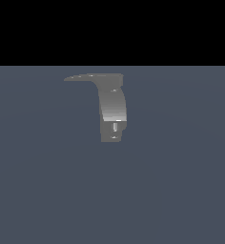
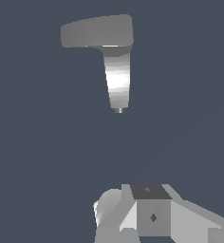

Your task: Turn on the faucet by rotating a designated handle.

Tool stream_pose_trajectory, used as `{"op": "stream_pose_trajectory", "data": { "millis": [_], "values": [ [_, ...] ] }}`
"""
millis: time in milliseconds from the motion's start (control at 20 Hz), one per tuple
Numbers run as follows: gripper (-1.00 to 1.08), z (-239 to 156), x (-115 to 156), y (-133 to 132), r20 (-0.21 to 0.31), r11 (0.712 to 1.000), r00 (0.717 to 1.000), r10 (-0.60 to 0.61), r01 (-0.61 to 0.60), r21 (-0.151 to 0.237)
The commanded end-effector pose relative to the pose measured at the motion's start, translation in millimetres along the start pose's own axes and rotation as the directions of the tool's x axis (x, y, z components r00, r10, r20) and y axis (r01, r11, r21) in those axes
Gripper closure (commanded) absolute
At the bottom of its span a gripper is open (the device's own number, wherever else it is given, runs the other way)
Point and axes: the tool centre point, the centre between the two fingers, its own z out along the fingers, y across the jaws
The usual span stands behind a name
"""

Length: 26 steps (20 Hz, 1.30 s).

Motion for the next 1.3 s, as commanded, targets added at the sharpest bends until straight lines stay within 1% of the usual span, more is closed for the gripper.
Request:
{"op": "stream_pose_trajectory", "data": {
  "millis": [0, 350, 750, 1000, 1250],
  "values": [
    [1.08, 0, 0, 0, 0.0, 1.0, 1.0, 0.0, 0.0, 0.0],
    [1.08, 4, 2, -6, 0.001, 1.0, 1.0, 0.024, -0.024, 0.0],
    [1.08, 18, 12, -26, 0.004, 0.994, 0.994, 0.113, -0.113, -0.001],
    [1.08, 32, 23, -46, 0.007, 0.98, 0.98, 0.2, -0.2, -0.002],
    [1.08, 48, 38, -67, 0.01, 0.955, 0.955, 0.297, -0.297, -0.003]
  ]
}}
